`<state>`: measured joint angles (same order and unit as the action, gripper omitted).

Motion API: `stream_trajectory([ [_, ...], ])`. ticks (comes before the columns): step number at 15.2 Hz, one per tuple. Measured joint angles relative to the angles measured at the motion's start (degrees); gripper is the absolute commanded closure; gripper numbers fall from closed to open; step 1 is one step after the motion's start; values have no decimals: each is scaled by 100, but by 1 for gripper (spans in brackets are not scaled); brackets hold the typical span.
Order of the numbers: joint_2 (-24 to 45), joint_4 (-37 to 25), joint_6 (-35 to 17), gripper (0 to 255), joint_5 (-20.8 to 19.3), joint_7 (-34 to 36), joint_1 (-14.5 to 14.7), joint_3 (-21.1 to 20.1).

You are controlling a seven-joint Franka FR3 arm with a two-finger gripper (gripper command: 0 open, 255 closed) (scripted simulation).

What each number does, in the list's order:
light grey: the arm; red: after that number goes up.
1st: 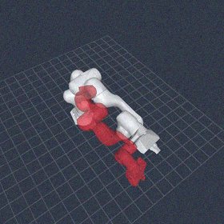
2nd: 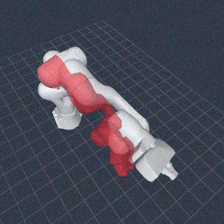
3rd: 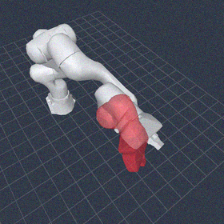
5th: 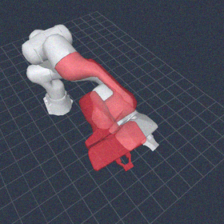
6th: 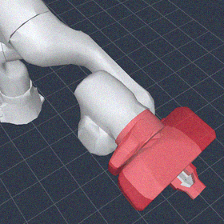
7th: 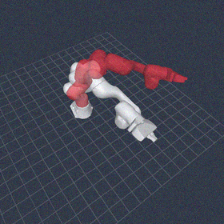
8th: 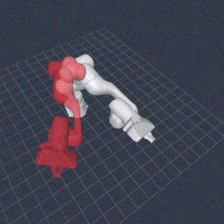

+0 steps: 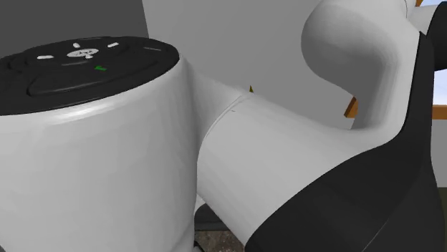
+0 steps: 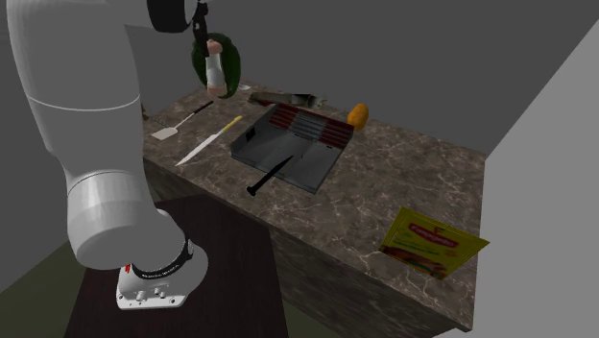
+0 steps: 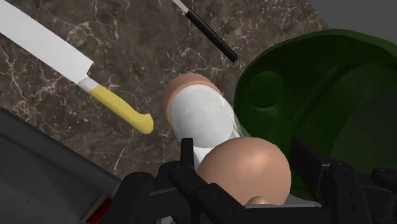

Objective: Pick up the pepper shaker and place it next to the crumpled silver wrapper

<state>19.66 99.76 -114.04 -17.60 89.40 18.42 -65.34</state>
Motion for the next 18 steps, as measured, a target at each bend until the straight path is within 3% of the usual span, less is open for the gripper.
stream_trajectory([
  [13, 82, 632, -885, 255, -366, 221, 114, 207],
  [15, 92, 538, -891, 255, -463, 295, 281, 318],
  [18, 302, 668, -947, 255, -454, 292, 294, 413],
])
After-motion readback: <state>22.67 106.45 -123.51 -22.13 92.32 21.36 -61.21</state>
